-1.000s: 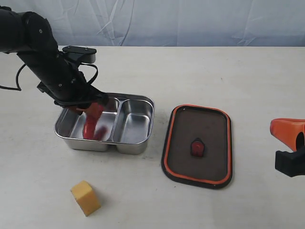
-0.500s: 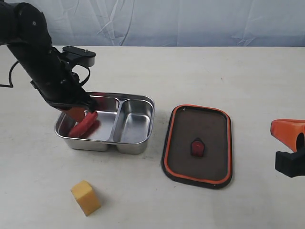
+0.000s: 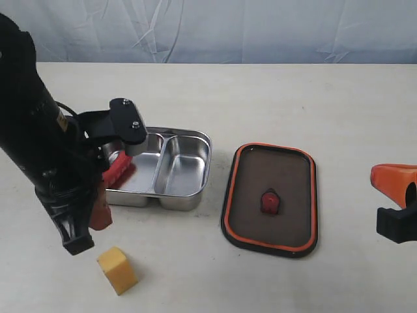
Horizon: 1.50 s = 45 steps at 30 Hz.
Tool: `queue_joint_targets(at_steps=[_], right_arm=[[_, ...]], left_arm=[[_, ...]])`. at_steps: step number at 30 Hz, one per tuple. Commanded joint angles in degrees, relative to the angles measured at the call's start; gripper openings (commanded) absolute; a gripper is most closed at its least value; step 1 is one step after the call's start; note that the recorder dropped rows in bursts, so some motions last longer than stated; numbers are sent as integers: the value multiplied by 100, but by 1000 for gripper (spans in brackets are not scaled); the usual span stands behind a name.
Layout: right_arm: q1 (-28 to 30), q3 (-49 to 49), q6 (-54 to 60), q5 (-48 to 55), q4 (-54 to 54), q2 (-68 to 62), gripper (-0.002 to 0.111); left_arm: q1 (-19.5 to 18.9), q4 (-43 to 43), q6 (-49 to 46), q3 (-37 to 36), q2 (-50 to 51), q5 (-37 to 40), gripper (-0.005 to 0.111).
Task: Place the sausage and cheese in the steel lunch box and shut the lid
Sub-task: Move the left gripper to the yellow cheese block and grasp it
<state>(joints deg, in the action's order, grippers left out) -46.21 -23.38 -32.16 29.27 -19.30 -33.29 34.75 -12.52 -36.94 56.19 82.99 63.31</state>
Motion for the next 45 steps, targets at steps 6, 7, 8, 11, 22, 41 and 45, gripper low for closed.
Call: queue_joint_targets(at_steps=[6, 7, 8, 11, 22, 41, 45], right_arm=[[39, 22, 13, -9, -40, 29, -1], [39, 22, 13, -9, -40, 29, -1], [39, 22, 13, -9, -40, 29, -1], [39, 22, 13, -19, -39, 29, -1], [39, 22, 13, -19, -39, 29, -1], [39, 22, 13, -10, -39, 29, -1], [39, 22, 13, -10, -39, 29, -1]], left_arm=[[46, -494, -3223, -123, -66, 666, 56], [46, -494, -3729, -205, -66, 627, 58], [46, -494, -3951, -292, -56, 418, 58], [129, -449, -5021, -609, -30, -212, 58], [579, 165, -6099, -1290, -30, -1724, 58], [644, 39, -6138, -1447, 1010, -2266, 64], [644, 60, -6138, -1447, 1186, -2442, 58]])
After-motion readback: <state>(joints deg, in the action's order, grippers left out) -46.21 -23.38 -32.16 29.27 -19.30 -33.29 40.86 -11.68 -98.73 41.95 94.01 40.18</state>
